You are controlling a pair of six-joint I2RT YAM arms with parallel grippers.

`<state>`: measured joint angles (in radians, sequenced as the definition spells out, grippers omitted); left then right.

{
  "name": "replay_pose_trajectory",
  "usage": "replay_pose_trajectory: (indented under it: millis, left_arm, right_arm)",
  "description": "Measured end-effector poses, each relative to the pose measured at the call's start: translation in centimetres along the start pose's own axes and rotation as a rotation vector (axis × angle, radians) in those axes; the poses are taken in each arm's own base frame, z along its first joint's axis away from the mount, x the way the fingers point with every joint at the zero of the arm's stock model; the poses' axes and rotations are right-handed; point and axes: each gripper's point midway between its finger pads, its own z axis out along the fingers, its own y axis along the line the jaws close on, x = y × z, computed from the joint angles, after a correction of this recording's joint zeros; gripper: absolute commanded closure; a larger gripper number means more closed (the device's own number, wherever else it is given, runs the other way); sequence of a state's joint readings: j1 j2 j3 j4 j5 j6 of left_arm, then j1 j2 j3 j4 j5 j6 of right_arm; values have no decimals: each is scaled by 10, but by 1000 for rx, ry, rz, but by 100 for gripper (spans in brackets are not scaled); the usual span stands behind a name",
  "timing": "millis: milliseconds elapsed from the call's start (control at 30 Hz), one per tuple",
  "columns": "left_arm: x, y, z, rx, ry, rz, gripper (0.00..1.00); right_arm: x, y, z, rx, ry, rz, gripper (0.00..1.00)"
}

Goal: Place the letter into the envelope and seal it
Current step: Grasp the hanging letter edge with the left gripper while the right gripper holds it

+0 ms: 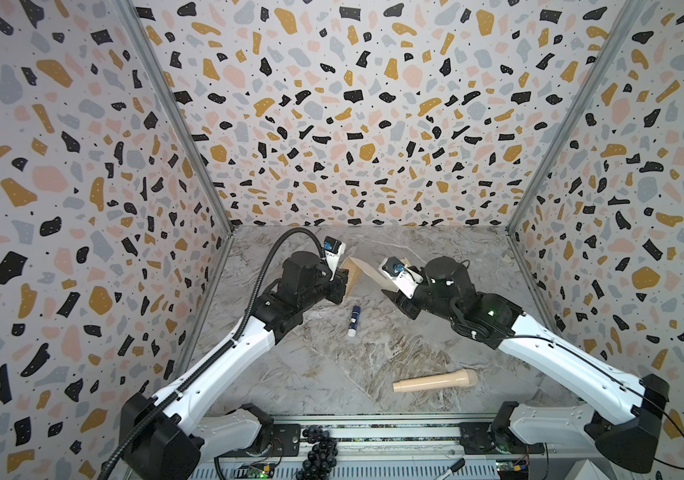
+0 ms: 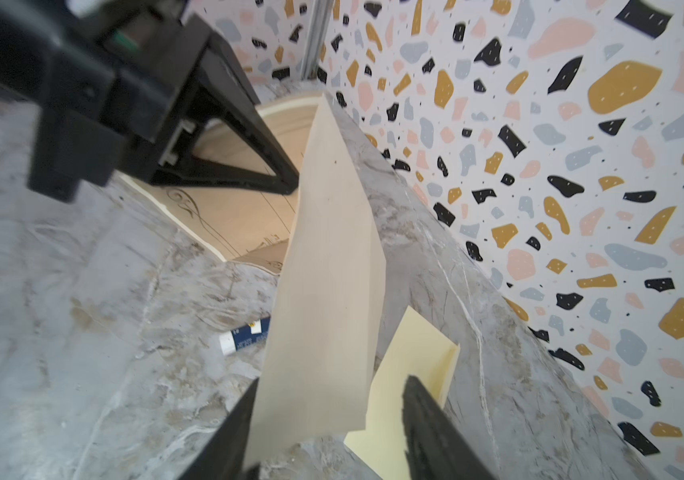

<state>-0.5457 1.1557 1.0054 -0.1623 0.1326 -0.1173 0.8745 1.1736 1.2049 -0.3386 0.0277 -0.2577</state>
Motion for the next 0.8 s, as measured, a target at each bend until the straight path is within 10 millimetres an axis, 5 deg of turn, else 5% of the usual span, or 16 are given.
replay_pose_trajectory:
  millis: [200,333,433,567,800]
  left_arm:
    - [-4,-16,-16,85,-79,85,100]
    - [-7,-32,-25,165,-128,185,100]
    - [-11,-46,-31,243,-167,296,100]
    - [-4,-63,-36,350,-197,435,100]
    - [27,-69,-31,439,-172,557,100]
  right_arm:
    - [-49,16,-73,-102,-280,-56,13]
    - [-58,26,-90,-146,-363,-116,8]
    - [-56,32,-79,-180,-357,-159,8]
    - [-41,32,-40,-241,-274,-180,10]
    - [-8,24,1,-310,-150,-181,28]
